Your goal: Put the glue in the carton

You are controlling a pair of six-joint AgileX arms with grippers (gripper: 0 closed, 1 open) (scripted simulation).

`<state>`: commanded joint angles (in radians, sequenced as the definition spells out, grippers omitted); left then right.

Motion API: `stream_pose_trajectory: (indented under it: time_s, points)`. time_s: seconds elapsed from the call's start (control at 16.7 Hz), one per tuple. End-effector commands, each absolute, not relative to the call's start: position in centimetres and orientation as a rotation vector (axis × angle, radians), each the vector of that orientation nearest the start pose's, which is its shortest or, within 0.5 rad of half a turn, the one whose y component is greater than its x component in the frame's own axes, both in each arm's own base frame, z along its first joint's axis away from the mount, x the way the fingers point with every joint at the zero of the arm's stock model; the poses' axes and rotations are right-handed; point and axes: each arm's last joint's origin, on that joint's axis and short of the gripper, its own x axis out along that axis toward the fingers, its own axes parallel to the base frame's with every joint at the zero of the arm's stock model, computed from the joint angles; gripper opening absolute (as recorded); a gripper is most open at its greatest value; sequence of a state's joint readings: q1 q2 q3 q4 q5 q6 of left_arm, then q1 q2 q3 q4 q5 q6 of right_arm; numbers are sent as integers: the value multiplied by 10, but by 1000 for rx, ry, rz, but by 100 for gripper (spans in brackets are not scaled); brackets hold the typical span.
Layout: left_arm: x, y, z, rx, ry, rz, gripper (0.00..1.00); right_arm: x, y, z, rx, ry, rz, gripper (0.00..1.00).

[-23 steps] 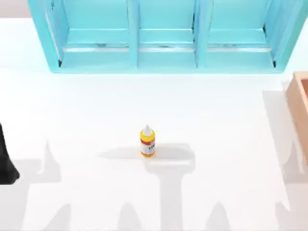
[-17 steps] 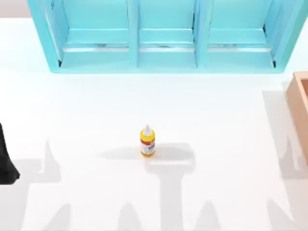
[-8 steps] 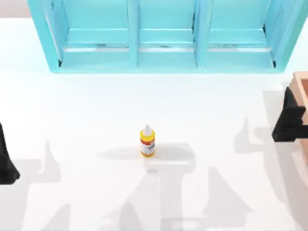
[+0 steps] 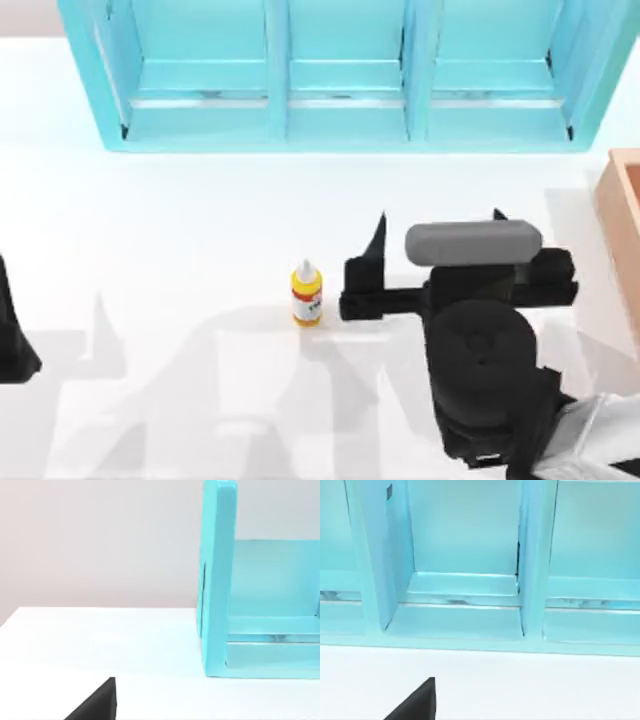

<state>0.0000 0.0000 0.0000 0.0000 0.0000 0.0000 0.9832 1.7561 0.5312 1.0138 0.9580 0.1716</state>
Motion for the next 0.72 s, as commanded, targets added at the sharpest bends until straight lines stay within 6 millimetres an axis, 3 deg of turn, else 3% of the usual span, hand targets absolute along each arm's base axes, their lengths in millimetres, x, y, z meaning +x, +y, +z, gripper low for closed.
stream_pose_trajectory:
  time_s: [0.18, 0.36, 0.72]
  points:
    - [106, -1, 160, 0, 0, 0, 100, 169, 280, 93, -26, 78, 29, 100]
    - [106, -1, 160, 0, 0, 0, 100, 151, 312, 57, -34, 47, 20, 100]
    - [106, -1, 160, 0, 0, 0, 100, 123, 344, 7, -23, 8, -3, 100]
